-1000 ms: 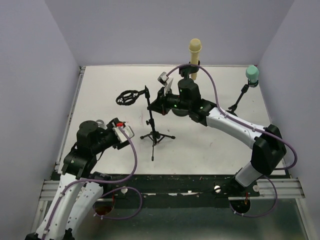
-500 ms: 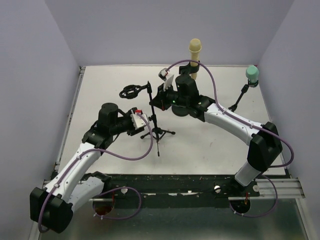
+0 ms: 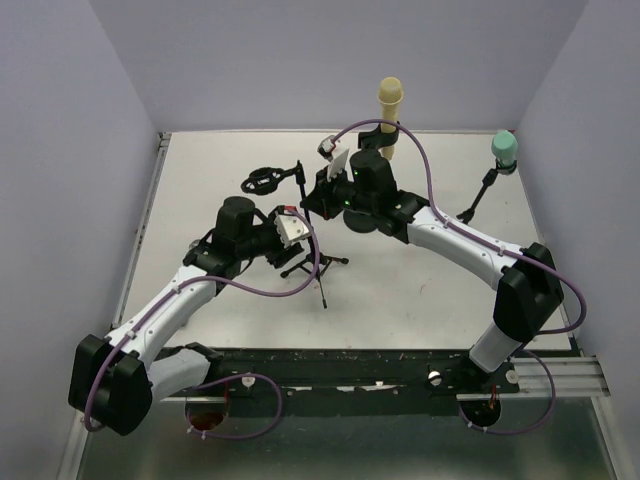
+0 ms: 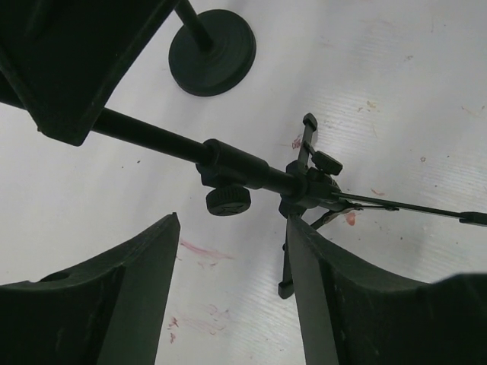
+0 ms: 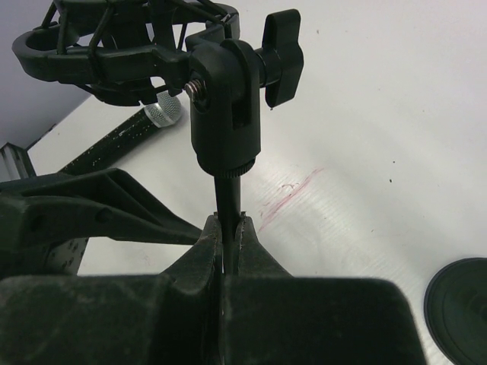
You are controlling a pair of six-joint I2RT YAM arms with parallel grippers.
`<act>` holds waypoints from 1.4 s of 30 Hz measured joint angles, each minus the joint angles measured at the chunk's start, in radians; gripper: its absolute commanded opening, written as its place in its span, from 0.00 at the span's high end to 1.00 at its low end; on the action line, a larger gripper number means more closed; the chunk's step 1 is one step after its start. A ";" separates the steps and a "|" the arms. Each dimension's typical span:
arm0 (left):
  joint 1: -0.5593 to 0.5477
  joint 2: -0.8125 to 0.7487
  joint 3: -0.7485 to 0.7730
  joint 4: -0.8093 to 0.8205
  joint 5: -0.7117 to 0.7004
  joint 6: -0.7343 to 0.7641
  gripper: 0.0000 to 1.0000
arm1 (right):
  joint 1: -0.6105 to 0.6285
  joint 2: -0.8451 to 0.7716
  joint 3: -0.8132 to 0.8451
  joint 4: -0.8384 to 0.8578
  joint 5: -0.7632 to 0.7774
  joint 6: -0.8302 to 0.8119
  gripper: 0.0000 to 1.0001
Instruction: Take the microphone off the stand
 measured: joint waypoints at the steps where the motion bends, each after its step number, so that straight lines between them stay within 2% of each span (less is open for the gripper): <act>1: -0.002 0.016 0.005 0.002 -0.011 -0.014 0.41 | 0.000 0.000 0.000 0.000 0.001 0.000 0.99; 4: -0.005 0.052 0.029 0.004 -0.026 -0.037 0.51 | 0.000 0.000 0.000 0.000 0.002 0.001 0.99; 11: -0.013 0.096 0.078 -0.008 -0.042 -0.069 0.53 | 0.000 0.000 -0.006 0.005 0.018 0.003 0.99; 14: -0.018 0.098 0.081 -0.009 -0.042 -0.079 0.59 | 0.000 0.000 -0.006 0.006 0.021 0.004 0.99; 18: -0.026 0.114 0.087 -0.013 -0.042 -0.090 0.76 | 0.000 0.000 -0.006 0.007 0.026 0.004 0.99; 21: -0.035 0.123 0.094 -0.020 -0.046 -0.090 0.96 | 0.000 0.000 -0.006 0.007 0.034 0.005 1.00; 22: -0.037 0.123 0.095 -0.022 -0.050 -0.084 1.00 | 0.000 0.000 -0.006 0.006 0.038 0.008 0.99; 25: -0.042 0.123 0.101 -0.037 -0.058 -0.061 1.00 | 0.000 0.000 -0.005 0.002 0.045 0.010 0.99; 27: -0.048 0.122 0.109 -0.055 -0.061 -0.025 1.00 | 0.000 0.002 0.012 -0.027 0.054 0.012 0.99; 32: -0.068 0.088 0.087 -0.037 -0.097 0.185 1.00 | 0.001 0.034 0.129 -0.158 0.075 0.019 0.99; 35: -0.085 0.054 0.032 0.043 -0.126 0.338 1.00 | 0.001 0.051 0.193 -0.226 0.092 0.019 0.99; 38: -0.120 0.034 -0.075 0.212 -0.159 0.517 1.00 | 0.001 0.052 0.208 -0.262 0.106 0.019 0.99; 42: -0.151 0.047 -0.149 0.330 -0.200 0.654 1.00 | -0.002 0.055 0.208 -0.291 0.124 0.021 0.99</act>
